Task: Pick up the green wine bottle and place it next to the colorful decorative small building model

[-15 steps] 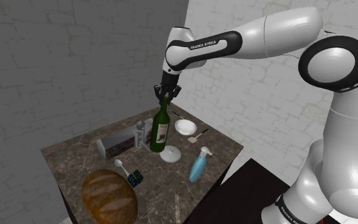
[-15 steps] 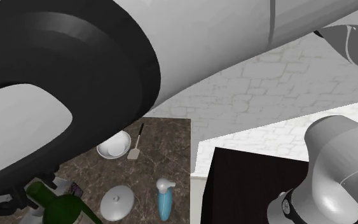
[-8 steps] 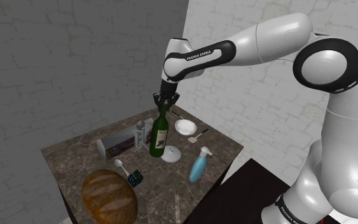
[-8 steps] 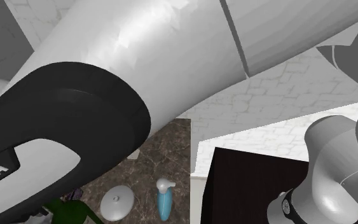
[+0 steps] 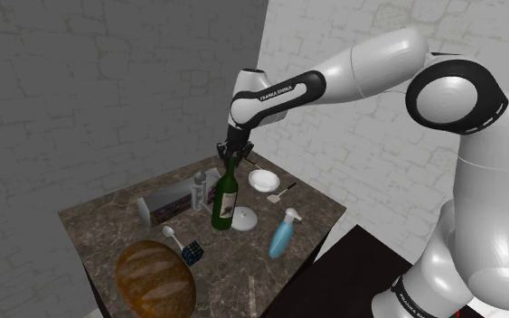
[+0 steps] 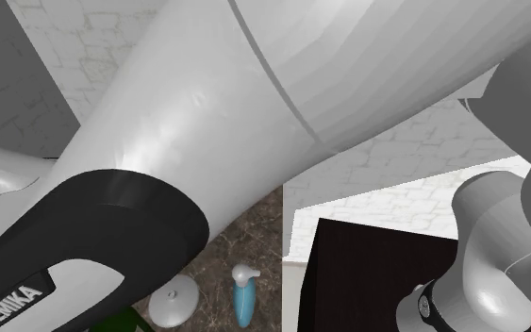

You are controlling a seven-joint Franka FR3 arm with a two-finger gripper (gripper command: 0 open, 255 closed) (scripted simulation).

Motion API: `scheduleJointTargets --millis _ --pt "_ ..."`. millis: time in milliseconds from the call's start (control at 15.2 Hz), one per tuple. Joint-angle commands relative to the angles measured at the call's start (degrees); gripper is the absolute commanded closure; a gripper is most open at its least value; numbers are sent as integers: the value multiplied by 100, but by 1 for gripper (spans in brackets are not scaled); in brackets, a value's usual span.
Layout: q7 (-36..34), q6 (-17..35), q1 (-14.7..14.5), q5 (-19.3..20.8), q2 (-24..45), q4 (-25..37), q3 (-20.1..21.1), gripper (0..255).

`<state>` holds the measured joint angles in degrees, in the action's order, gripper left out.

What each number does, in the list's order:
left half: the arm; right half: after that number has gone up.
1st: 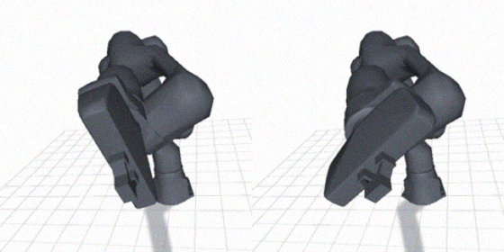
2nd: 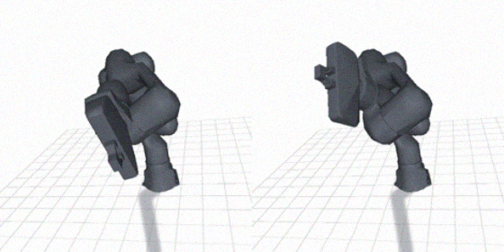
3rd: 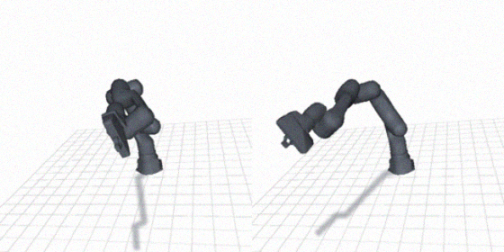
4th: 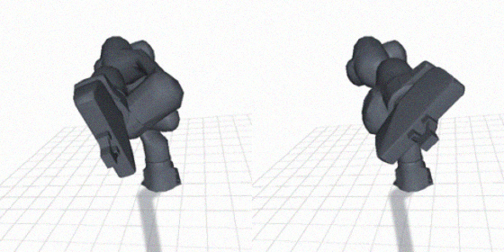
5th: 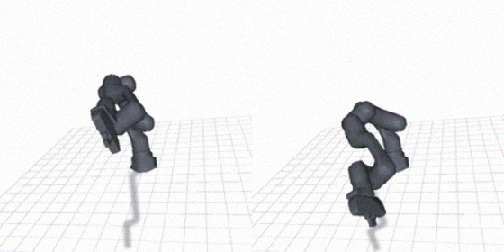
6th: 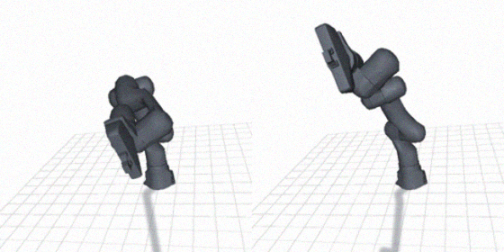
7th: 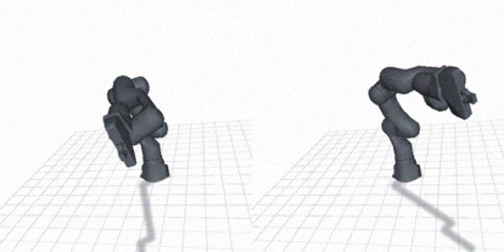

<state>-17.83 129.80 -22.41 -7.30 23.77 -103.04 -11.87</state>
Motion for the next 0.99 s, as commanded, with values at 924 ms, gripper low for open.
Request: scheduleJointTargets --millis 924 --pt "157 927 94 -225 754 -180 135 255"
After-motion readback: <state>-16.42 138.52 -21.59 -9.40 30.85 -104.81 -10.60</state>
